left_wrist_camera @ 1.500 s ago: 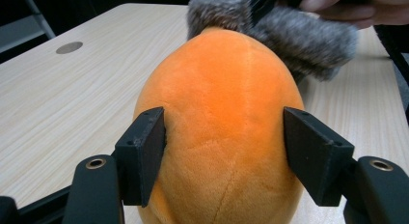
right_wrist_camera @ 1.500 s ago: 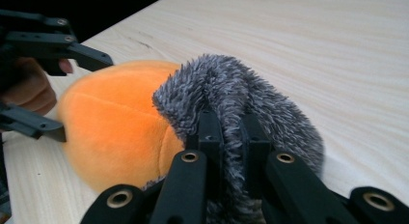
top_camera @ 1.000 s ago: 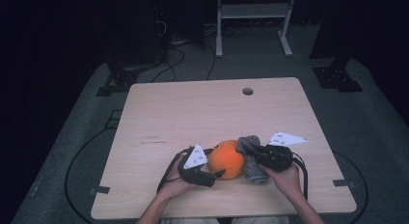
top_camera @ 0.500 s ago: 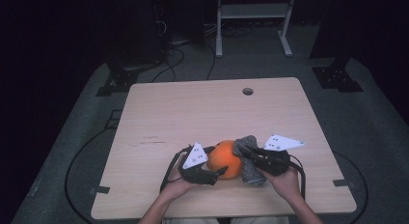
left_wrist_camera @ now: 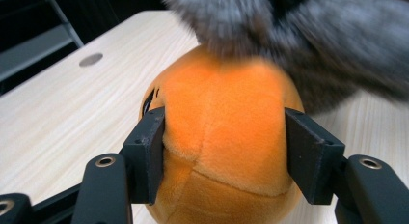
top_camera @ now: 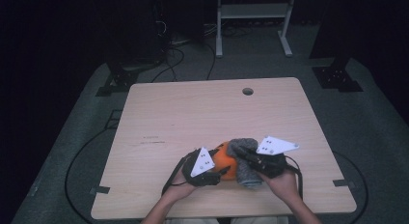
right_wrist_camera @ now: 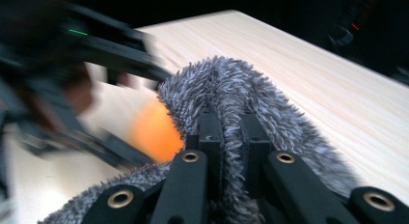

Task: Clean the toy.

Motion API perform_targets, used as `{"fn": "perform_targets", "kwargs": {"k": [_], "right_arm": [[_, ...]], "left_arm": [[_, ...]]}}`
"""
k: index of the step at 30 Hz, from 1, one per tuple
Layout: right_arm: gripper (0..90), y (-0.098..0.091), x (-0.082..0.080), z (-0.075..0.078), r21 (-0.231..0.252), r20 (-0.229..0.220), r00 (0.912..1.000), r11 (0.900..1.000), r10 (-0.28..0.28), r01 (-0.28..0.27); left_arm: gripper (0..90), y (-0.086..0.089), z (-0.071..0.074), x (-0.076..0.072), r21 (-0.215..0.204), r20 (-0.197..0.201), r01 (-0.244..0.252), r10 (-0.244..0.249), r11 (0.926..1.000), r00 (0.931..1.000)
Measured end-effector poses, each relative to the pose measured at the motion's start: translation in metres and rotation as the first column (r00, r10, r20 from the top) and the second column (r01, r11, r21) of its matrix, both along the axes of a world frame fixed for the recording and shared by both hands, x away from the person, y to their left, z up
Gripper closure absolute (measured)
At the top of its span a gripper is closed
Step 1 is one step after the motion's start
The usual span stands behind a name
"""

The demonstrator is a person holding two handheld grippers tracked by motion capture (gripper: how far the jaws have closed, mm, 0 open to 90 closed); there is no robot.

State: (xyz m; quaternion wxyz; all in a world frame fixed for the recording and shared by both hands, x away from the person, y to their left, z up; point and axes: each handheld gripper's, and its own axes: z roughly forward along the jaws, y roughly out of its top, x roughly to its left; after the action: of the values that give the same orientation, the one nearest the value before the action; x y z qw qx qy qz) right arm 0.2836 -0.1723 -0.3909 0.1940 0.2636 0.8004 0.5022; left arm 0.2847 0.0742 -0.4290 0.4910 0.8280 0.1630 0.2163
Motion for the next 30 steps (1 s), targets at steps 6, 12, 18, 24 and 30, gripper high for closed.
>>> {"fn": "perform_targets", "kwargs": {"k": [6, 12, 18, 24, 30], "right_arm": [[82.3, -0.013, 0.014, -0.020, 0.039, -0.102, 0.9940, 0.9983, -0.038, 0.042], [82.3, 0.001, 0.008, -0.018, 0.018, -0.070, 0.9975, 0.9998, 0.002, 0.000], [82.3, -0.021, 0.022, -0.028, 0.031, -0.144, 0.9871, 0.9966, -0.071, 0.076], [82.2, -0.015, 0.020, -0.021, 0.051, -0.109, 0.9936, 0.9981, -0.028, 0.034], [82.2, -0.031, 0.029, -0.034, 0.044, -0.207, 0.9763, 0.9962, -0.064, 0.075]], "left_arm": [[25.0, 0.013, 0.000, 0.012, -0.060, -0.119, -0.011, 0.004, 0.9981, 0.9929], [24.9, 0.019, 0.000, 0.016, -0.122, -0.160, -0.025, 0.006, 0.9922, 0.9871], [34.2, 0.019, -0.003, 0.013, -0.071, -0.121, -0.004, -0.005, 0.9975, 0.9926], [35.0, 0.019, -0.003, 0.011, -0.035, -0.095, 0.030, -0.033, 0.9989, 0.9949], [35.0, 0.021, -0.004, 0.012, -0.040, -0.098, 0.042, -0.046, 0.9983, 0.9941]]}}
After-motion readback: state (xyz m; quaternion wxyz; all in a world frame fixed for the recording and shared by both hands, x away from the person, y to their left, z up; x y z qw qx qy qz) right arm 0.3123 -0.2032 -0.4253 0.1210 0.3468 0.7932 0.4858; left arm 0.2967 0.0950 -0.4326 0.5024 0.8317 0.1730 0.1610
